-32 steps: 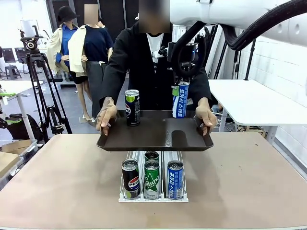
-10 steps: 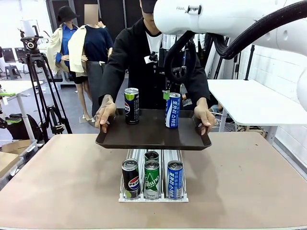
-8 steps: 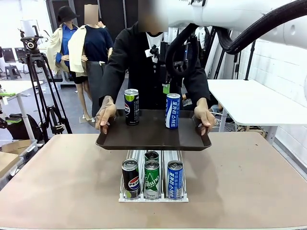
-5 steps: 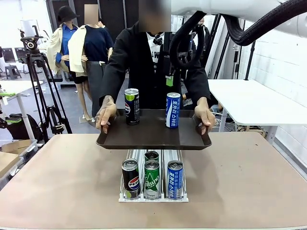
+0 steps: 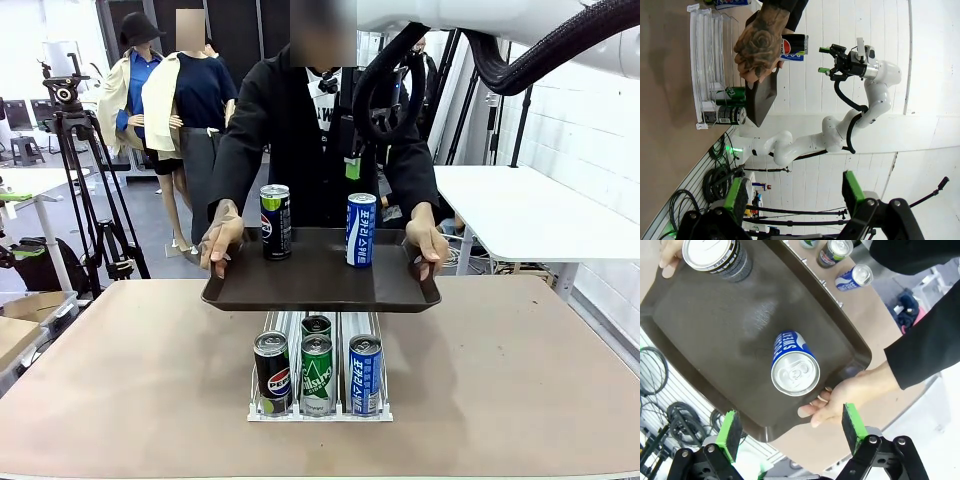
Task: Retrieve and hand over the desired beverage to the person.
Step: Place the picked can on the Handle tray extended by the person.
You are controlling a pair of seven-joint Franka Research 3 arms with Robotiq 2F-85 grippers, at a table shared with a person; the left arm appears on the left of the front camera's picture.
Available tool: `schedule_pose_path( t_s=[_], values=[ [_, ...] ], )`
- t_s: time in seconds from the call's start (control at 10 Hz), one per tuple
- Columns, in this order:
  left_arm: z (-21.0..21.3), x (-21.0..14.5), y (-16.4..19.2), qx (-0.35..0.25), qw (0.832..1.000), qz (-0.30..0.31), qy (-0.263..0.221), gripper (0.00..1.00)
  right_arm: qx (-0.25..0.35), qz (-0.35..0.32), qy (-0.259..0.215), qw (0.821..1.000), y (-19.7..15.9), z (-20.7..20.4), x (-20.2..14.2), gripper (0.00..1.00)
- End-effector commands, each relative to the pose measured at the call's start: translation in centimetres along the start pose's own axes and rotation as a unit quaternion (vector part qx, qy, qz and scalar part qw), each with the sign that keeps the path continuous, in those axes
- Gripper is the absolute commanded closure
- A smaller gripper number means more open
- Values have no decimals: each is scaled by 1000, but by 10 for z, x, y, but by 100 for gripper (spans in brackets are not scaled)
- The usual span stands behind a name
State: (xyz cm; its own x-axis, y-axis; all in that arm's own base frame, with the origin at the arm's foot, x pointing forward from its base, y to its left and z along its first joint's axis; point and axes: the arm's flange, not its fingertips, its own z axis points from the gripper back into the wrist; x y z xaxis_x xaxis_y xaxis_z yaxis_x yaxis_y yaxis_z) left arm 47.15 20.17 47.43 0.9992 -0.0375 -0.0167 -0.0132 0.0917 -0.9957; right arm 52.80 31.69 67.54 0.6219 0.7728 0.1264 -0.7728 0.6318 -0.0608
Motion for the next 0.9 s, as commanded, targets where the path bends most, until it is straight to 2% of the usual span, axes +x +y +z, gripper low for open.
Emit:
schedule_pose_path(
  t_s=[0.0,0.5,0.8],
  values=[
    [1,-1,-1,4,1000,0,-3,0,-1,1,-4,1000,1,2,2,0],
    [1,-1,-1,4,1000,0,-3,0,0,0,0,1000,0,0,0,0],
    [1,-1,-1,4,1000,0,-3,0,44,-13,-64,997,-2,13,-33,0]
  ],
)
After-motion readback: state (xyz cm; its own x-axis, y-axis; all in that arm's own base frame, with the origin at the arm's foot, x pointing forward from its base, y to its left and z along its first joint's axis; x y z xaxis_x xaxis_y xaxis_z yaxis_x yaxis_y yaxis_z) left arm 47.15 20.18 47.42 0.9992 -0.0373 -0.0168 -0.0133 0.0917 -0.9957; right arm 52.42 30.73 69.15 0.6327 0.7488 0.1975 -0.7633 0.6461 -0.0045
